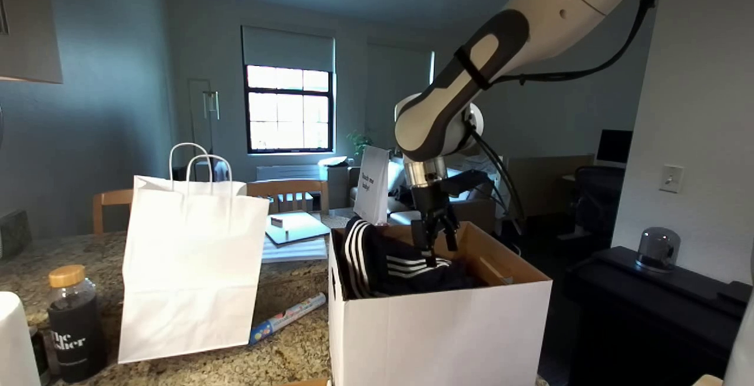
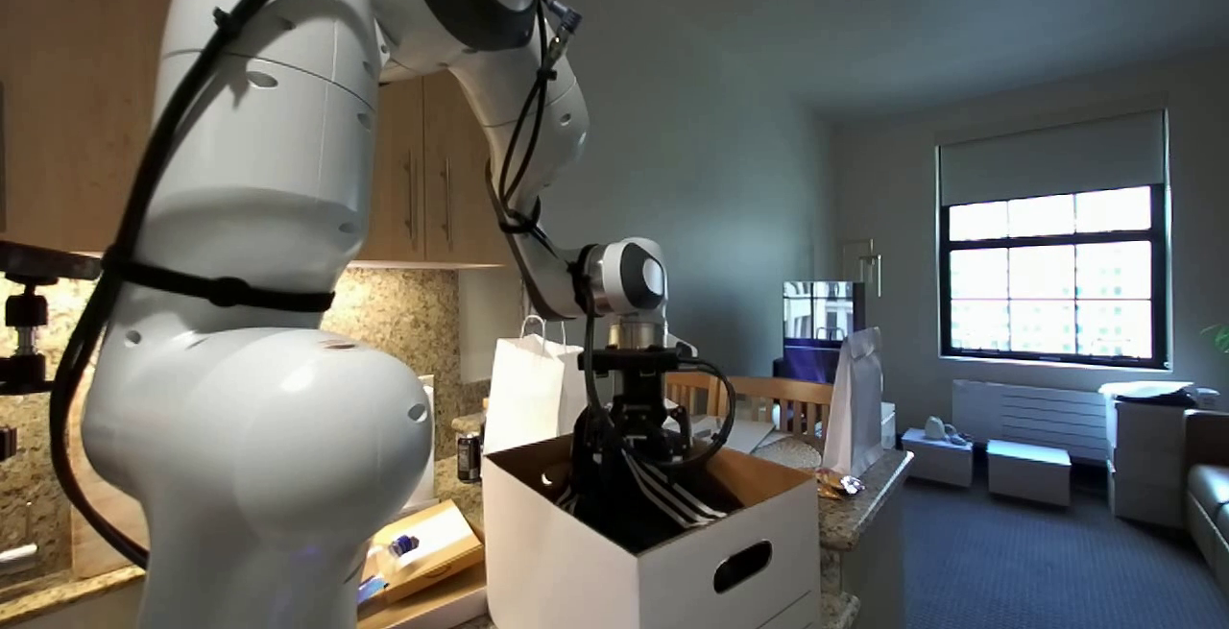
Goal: Remove three bottles from the box
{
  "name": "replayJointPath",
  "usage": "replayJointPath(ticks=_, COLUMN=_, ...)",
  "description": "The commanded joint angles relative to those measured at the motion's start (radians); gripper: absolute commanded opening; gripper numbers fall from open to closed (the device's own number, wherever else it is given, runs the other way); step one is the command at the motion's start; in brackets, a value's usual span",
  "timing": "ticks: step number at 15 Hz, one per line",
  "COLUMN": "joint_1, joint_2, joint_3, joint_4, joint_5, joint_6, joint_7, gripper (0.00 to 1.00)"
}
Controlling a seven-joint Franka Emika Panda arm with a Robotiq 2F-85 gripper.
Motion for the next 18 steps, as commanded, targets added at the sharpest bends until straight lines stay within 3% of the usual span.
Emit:
replayJointPath(ticks=1, joint_1=-0.001, joint_2=0.094, joint_3=0.002, joint_4=0.015, joint_5=-0.064, joint_6=-0.022, joint_7=-0.010, gripper=1.00)
replayJointPath(ticks=9, joint_1=-0.005, joint_2=0.284, joint_3=-0.006, joint_4=0.085, joint_5=-0.152, joint_6=-0.166, joint_7=-0.032, gripper=1.00)
replayJointPath(ticks=18, joint_1=0.016, joint_2=0.412, joint_3=0.009, joint_4=0.163, joint_5=-0.162, joint_6=-0.048, joint_7=-0.038, gripper=1.00)
